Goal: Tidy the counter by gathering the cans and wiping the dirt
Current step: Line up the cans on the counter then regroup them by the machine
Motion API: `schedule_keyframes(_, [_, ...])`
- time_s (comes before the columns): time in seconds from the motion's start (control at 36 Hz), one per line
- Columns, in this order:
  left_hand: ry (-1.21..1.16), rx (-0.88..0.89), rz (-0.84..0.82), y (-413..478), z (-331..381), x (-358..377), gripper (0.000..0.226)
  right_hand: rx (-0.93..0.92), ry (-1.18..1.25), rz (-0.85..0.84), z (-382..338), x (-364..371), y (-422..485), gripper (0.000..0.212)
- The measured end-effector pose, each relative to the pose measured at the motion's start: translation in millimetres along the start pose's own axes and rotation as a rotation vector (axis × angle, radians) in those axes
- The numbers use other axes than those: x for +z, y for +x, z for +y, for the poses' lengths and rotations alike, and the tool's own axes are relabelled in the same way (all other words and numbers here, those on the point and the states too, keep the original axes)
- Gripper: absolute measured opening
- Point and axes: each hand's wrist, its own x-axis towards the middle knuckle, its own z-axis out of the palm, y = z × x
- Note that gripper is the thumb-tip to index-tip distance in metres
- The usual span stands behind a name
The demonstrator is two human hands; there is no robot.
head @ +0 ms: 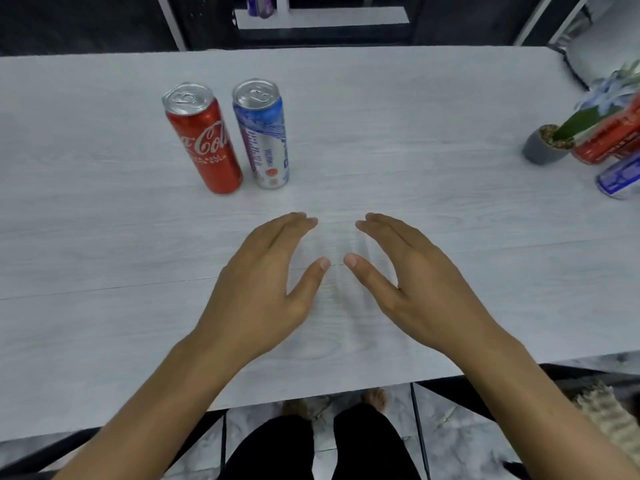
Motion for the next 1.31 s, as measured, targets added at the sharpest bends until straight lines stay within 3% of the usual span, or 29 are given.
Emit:
schedule_keyframes(0.47, [-0.08,0.18,-0.138,65.6,150.4,110.0,0.05,0.208,0.031,0.114,152.1,-80.8,-71.5,0.064])
schedule_keyframes(0.81, [-0.183,0.183,-0.232,118.1,244.6,190.7,0.053,0.336,0.096,0.263,259.2,-139.5,-94.6,0.059])
schedule_keyframes(1.14, [-0.412,0.102,-0.023,193.4,327.2,244.3,0.069,0.443,0.402,0.676,343.7,-199.7,-72.8,0.066])
schedule_keyframes(1.31, [-0.47,0.079,0.076,221.2,346.4,265.4,0.076,0.489,0.449,0.75,377.5,-215.0,-40.2,0.075])
